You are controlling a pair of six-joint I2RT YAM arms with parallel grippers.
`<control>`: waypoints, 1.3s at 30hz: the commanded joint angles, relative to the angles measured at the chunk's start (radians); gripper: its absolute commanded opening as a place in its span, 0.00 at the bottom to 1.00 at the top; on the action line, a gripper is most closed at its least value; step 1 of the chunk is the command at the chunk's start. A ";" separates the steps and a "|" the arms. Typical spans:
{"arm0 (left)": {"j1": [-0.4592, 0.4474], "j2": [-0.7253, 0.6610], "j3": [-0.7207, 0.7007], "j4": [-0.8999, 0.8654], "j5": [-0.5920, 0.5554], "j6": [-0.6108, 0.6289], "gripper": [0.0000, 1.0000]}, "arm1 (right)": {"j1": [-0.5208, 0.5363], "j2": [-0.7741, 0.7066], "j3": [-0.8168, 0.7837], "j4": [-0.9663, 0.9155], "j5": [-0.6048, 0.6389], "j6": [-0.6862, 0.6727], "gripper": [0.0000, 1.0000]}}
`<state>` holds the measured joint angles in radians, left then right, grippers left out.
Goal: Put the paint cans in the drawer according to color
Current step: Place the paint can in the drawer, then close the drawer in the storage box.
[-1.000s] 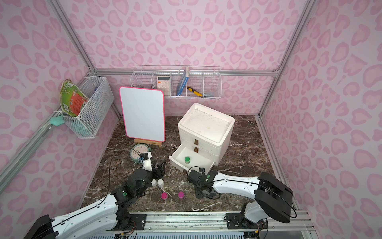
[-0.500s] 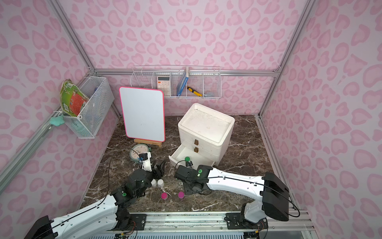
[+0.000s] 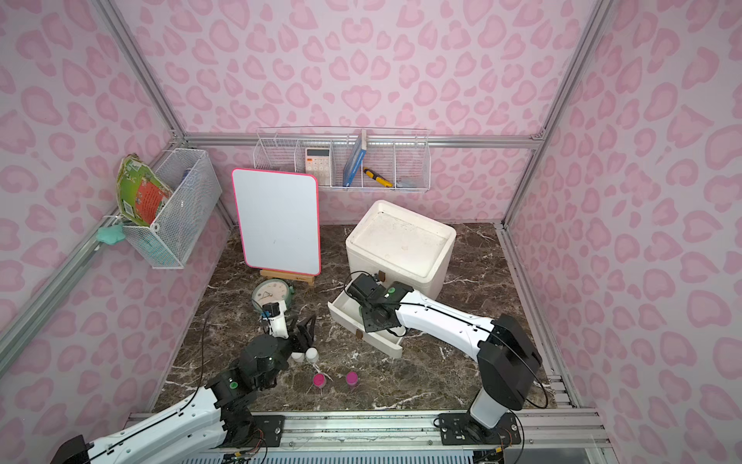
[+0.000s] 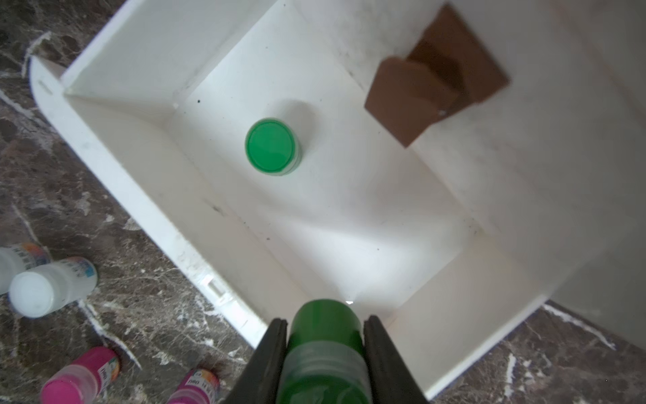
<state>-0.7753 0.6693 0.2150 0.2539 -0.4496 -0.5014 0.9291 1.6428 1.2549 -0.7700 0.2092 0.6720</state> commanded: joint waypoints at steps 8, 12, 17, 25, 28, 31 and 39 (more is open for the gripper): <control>0.005 0.015 0.001 -0.011 -0.004 0.006 0.65 | -0.025 0.054 -0.063 0.131 0.002 -0.074 0.31; 0.006 0.022 -0.001 -0.005 0.005 0.008 0.65 | -0.040 0.072 -0.082 0.162 -0.007 -0.094 0.34; 0.005 0.026 -0.002 -0.007 0.014 0.006 0.65 | -0.063 0.096 -0.086 0.186 -0.013 -0.116 0.39; 0.005 0.037 -0.001 -0.012 0.046 0.022 0.65 | -0.061 0.101 -0.052 0.174 -0.007 -0.134 0.58; 0.005 0.055 0.000 0.004 0.106 0.042 0.65 | -0.028 0.044 -0.033 0.171 0.018 -0.149 0.57; 0.005 0.111 0.006 0.040 0.239 0.087 0.62 | 0.050 -0.052 -0.034 0.218 0.056 -0.186 0.57; -0.079 0.361 0.051 0.125 0.323 0.155 0.59 | 0.151 -0.322 -0.201 0.391 0.226 -0.162 0.56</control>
<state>-0.8314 0.9852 0.2508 0.3141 -0.1463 -0.3889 1.0756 1.3735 1.0973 -0.4503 0.3431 0.4831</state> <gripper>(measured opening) 0.585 0.565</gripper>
